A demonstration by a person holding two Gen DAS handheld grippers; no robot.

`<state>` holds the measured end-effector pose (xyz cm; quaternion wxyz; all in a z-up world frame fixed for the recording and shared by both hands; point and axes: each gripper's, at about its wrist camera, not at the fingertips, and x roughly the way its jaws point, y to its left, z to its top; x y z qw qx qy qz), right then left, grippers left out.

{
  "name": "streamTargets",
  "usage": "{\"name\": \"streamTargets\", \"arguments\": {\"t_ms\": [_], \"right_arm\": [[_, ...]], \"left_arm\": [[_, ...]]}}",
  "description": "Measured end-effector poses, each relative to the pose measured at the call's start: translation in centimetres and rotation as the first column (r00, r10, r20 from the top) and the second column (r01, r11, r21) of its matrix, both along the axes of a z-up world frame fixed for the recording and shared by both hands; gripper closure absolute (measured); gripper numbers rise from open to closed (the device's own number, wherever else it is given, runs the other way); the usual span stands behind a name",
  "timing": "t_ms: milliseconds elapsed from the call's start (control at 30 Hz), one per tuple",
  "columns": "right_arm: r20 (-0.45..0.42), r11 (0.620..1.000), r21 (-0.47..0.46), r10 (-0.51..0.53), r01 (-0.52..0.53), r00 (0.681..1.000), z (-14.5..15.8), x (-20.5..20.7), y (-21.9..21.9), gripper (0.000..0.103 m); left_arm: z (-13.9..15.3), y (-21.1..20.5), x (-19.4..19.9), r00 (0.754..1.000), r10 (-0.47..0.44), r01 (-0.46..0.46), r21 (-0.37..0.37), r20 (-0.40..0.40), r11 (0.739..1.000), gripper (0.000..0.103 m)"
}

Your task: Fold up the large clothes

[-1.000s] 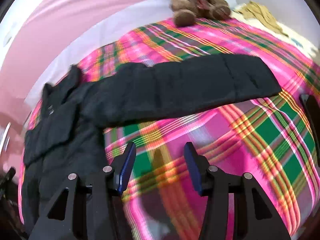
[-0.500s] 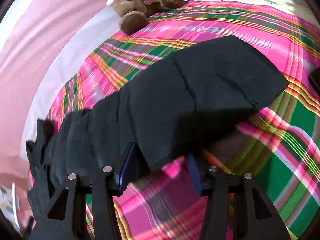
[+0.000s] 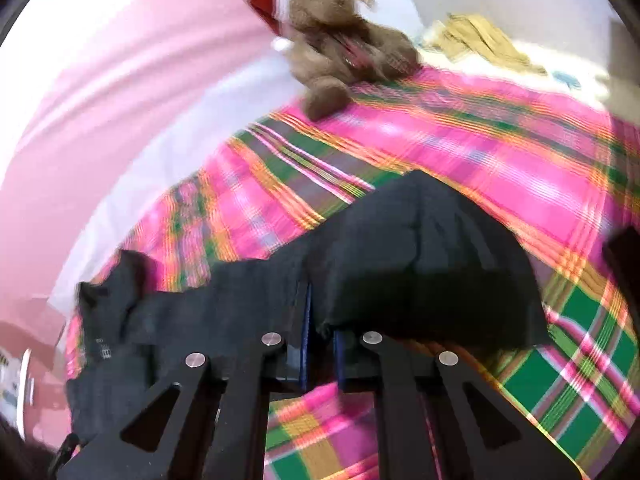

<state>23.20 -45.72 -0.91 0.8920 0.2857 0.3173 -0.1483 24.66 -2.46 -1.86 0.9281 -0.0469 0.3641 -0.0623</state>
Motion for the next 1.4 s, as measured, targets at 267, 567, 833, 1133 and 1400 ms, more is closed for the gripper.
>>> {"name": "streamTargets", "arguments": {"t_ms": [267, 567, 833, 1133, 1400], "right_arm": [[0.123, 0.972, -0.123, 0.214, -0.199, 0.969, 9.0, 1.3, 9.1, 0.094], [0.078, 0.888, -0.163, 0.447, -0.431, 0.891, 8.6, 6.1, 20.7, 0.094], [-0.081, 0.794, -0.121, 0.590, -0.595, 0.803, 1.4, 10.0, 29.1, 0.089], [-0.159, 0.656, -0.146, 0.723, -0.741, 0.672, -3.4, 9.5, 35.1, 0.043], [-0.046, 0.659, -0.188, 0.734, -0.728, 0.677, -0.5, 7.1, 34.7, 0.043]], "left_arm": [[1.6, 2.8, -1.7, 0.999, 0.031, -0.030, -0.031, 0.031, 0.999, 0.044], [2.1, 6.2, -2.3, 0.995, 0.083, -0.082, -0.024, 0.055, 0.996, 0.044], [-0.2, 9.6, -1.3, 0.987, 0.157, -0.155, -0.074, 0.030, 0.985, 0.043], [-3.1, 11.9, -0.6, 0.979, 0.200, -0.201, -0.147, -0.028, 0.968, 0.043], [-0.3, 12.2, -1.7, 0.982, 0.186, -0.180, -0.156, 0.027, 0.971, 0.043]]}}
